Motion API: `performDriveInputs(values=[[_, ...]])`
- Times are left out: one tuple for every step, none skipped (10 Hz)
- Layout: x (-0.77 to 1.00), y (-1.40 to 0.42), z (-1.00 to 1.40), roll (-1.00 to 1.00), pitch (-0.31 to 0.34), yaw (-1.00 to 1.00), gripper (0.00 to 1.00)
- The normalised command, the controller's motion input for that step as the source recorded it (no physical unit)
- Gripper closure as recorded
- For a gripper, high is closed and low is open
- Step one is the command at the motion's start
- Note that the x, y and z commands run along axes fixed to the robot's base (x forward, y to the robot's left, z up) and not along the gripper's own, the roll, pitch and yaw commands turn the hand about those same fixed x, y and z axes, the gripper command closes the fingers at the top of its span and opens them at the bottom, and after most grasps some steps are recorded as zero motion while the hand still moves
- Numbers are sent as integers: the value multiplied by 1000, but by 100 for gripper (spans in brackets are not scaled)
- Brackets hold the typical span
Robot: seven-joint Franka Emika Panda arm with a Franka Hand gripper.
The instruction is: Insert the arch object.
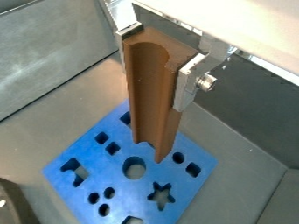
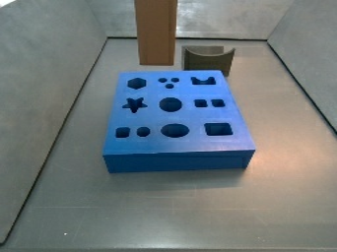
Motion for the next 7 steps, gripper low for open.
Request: performDriveInputs(values=[[789,446,-791,0,14,-11,100],[740,346,-654,3,3,-14,100],[760,394,-500,0,30,0,100],[751,371,-460,0,27,0,100],[737,357,-466,1,34,0,100],[691,386,-363,14,60,0,100],[606,383,-274,7,57,0,100]])
